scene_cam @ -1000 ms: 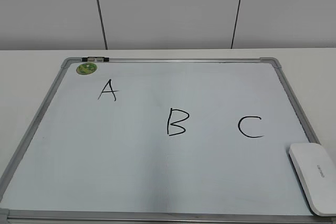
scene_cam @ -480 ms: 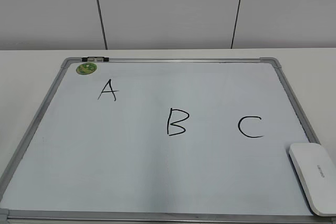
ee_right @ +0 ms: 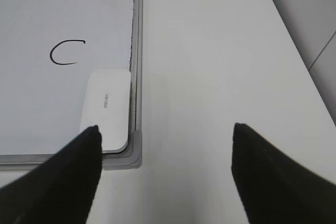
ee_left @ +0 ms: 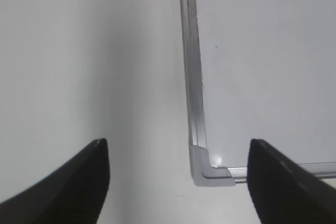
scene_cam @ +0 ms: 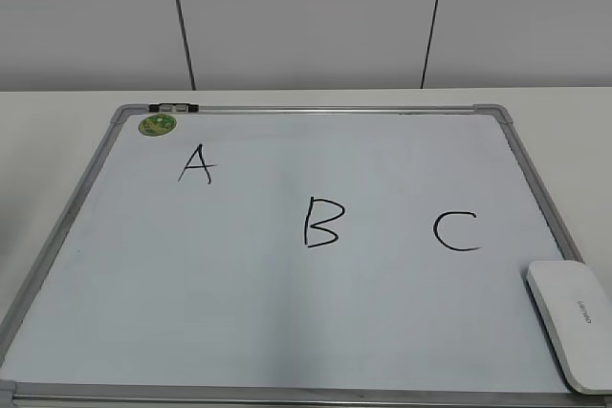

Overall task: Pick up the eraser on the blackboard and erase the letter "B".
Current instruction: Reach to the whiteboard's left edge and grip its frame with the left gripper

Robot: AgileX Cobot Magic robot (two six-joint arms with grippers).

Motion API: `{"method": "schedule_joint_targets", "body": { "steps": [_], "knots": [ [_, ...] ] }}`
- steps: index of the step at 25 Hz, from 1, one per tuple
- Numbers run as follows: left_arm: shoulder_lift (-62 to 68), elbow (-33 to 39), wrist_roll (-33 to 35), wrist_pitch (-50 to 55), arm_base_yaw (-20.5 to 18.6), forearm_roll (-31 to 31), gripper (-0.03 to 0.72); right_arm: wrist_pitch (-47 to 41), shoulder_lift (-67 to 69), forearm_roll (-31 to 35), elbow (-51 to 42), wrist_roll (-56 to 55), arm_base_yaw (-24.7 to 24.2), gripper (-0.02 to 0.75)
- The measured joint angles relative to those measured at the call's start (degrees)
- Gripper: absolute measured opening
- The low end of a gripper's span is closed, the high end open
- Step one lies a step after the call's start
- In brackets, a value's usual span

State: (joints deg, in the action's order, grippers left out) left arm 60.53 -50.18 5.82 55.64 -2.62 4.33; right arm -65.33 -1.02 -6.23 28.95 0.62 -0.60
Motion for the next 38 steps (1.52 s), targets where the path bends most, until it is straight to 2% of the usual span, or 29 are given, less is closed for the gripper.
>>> {"method": "schedule_joint_targets", "body": {
  "steps": [13,17,23,33,38],
  "knots": [
    [26.4,-12.3,3.3,-4.7,0.0,3.3,0.589,0.0,0.0,0.0,0.0,0.0,0.0,0.591],
    [31.3,-13.0,4.0,-6.9,0.0,5.4,0.576,0.0,0.0,0.0,0.0,0.0,0.0,0.591],
    [37.4,-13.1,7.0,-8.8,0.0,9.8,0.507,0.0,0.0,0.0,0.0,0.0,0.0,0.591],
    [43.5,-13.7,7.6,-12.3,0.0,10.2,0.444,0.0,0.0,0.0,0.0,0.0,0.0,0.591],
    [46.8,-18.8,7.7,-9.1,0.0,10.2,0.433,0.0,0.0,0.0,0.0,0.0,0.0,0.591]
  ]
}}
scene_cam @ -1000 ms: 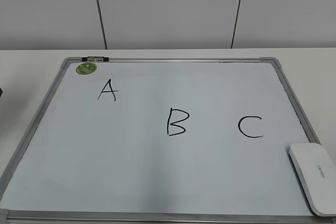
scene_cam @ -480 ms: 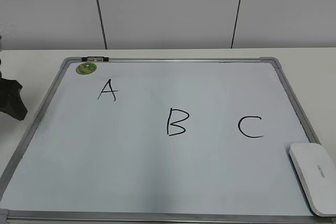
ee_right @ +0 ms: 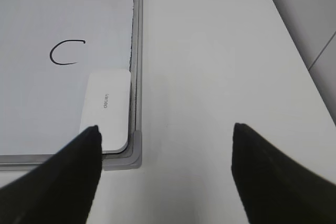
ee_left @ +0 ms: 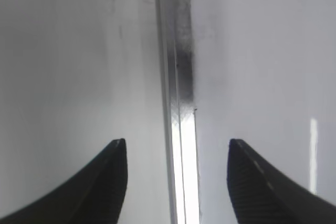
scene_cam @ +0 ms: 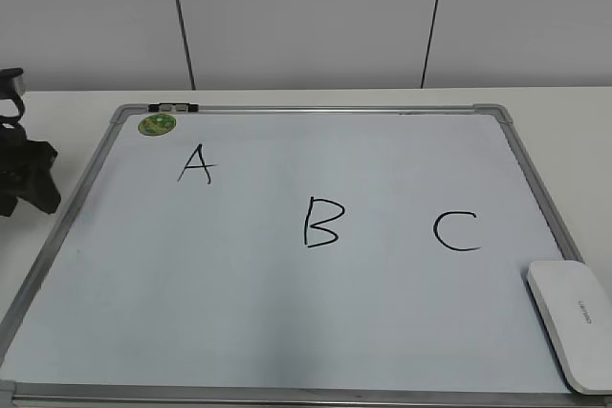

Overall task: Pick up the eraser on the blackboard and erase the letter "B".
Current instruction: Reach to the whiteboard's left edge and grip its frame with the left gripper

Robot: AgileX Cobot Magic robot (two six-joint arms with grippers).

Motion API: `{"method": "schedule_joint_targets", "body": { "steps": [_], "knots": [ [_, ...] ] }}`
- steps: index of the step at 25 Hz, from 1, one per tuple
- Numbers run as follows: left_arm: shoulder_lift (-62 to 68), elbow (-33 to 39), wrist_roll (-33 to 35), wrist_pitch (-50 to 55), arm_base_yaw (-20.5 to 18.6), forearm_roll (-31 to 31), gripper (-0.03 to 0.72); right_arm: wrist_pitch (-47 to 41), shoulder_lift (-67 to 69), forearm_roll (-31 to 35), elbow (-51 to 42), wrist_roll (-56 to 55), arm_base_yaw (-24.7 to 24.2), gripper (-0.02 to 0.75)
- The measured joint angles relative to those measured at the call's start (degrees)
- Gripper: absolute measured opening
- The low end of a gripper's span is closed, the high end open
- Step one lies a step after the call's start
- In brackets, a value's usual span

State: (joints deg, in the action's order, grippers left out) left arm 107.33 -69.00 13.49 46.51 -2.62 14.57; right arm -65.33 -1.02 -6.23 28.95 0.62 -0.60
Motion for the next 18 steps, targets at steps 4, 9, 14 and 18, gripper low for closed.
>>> {"method": "schedule_joint_targets", "body": {
  "steps": [4,9,14,18],
  "knots": [
    [2.5,-4.5,0.0,3.1,0.0,0.0,0.43,0.0,0.0,0.0,0.0,0.0,0.0,0.591],
    [5.7,-9.2,0.0,6.6,0.0,-0.4,0.429,0.0,0.0,0.0,0.0,0.0,0.0,0.591],
    [8.6,-11.7,0.0,7.8,0.0,-0.6,0.419,0.0,0.0,0.0,0.0,0.0,0.0,0.591],
    [10.9,-13.6,0.0,8.8,0.0,-0.9,0.375,0.0,0.0,0.0,0.0,0.0,0.0,0.591]
  ]
}}
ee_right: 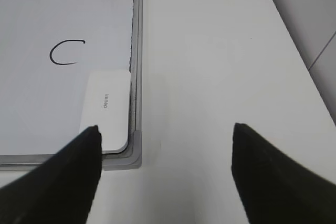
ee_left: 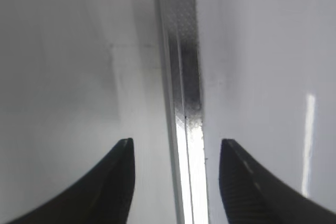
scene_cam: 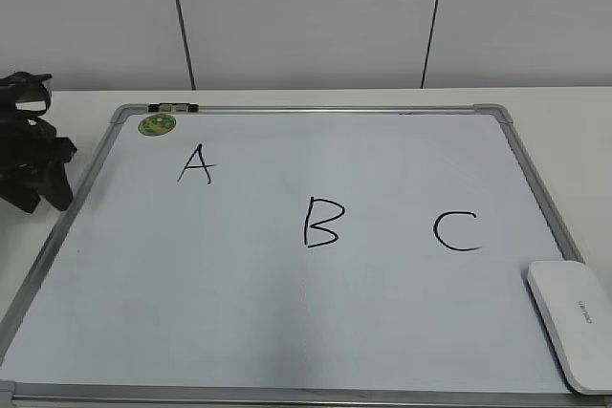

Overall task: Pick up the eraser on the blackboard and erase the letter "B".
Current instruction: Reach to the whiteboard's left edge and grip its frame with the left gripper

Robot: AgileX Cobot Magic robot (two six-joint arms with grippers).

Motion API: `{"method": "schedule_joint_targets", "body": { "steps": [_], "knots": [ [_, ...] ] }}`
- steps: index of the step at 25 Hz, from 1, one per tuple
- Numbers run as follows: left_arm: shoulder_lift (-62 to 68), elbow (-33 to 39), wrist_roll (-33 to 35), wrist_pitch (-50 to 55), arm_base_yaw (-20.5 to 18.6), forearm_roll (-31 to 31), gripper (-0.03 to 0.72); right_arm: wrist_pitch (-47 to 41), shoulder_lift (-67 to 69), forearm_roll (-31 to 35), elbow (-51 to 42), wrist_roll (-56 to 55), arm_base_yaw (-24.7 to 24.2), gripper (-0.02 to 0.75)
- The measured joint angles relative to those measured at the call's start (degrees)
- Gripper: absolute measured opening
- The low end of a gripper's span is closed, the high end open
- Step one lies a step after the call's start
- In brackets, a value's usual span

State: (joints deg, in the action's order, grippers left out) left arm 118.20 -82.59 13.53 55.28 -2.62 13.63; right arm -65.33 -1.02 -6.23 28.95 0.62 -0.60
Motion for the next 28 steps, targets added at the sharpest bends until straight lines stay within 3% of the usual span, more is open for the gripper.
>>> {"method": "schedule_joint_targets", "body": {
  "steps": [13,28],
  "knots": [
    [2.4,-1.0,0.0,0.8,0.0,-0.1,0.267,0.0,0.0,0.0,0.0,0.0,0.0,0.591],
    [3.2,-1.1,0.0,0.6,0.0,0.3,0.258,0.0,0.0,0.0,0.0,0.0,0.0,0.591]
  ]
}}
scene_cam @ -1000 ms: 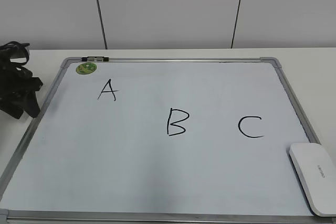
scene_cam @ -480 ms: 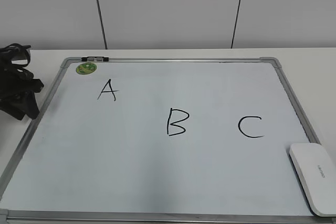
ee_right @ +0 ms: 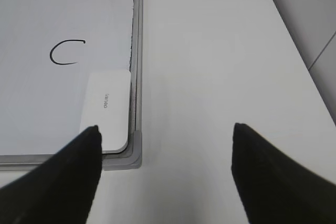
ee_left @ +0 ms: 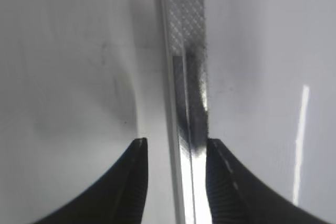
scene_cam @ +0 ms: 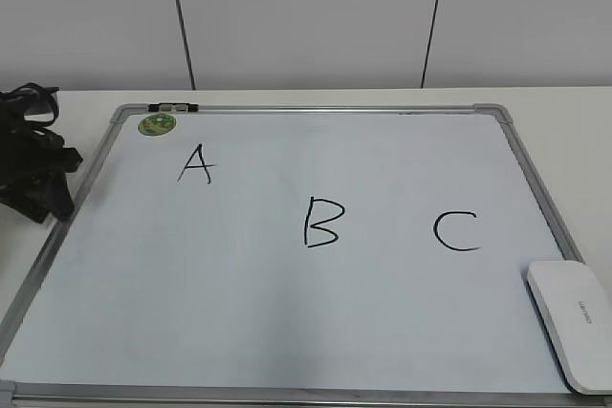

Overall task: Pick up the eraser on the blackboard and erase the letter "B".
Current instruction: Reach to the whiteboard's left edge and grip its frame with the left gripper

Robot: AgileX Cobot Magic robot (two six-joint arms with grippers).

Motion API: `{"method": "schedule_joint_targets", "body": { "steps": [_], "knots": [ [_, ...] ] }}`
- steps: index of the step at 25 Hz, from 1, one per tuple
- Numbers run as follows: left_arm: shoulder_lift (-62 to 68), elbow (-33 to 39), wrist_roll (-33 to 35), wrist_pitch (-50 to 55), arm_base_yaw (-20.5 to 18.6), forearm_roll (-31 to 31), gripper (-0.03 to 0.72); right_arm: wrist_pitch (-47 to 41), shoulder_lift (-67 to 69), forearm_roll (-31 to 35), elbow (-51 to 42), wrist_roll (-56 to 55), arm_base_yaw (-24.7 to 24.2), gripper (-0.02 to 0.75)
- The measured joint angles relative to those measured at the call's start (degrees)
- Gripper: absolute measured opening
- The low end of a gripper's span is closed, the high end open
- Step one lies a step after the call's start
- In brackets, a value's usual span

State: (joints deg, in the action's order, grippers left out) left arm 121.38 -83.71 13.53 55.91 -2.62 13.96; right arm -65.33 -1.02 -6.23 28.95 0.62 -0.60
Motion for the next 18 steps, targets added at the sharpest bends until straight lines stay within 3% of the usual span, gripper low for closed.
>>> {"method": "schedule_joint_targets", "body": {
  "steps": [7,10,14,18],
  "knots": [
    [1.4,0.0,0.0,0.1,0.0,0.5,0.246,0.0,0.0,0.0,0.0,0.0,0.0,0.591],
    [1.9,-0.2,0.0,0.4,0.0,0.9,0.188,0.0,0.0,0.0,0.0,0.0,0.0,0.591],
    [2.0,-0.3,0.0,0.9,0.0,1.6,0.04,0.0,0.0,0.0,0.0,0.0,0.0,0.591],
    [2.0,-0.4,0.0,1.0,-0.1,2.0,0.014,0.0,0.0,0.0,0.0,0.0,0.0,0.591]
  ]
}}
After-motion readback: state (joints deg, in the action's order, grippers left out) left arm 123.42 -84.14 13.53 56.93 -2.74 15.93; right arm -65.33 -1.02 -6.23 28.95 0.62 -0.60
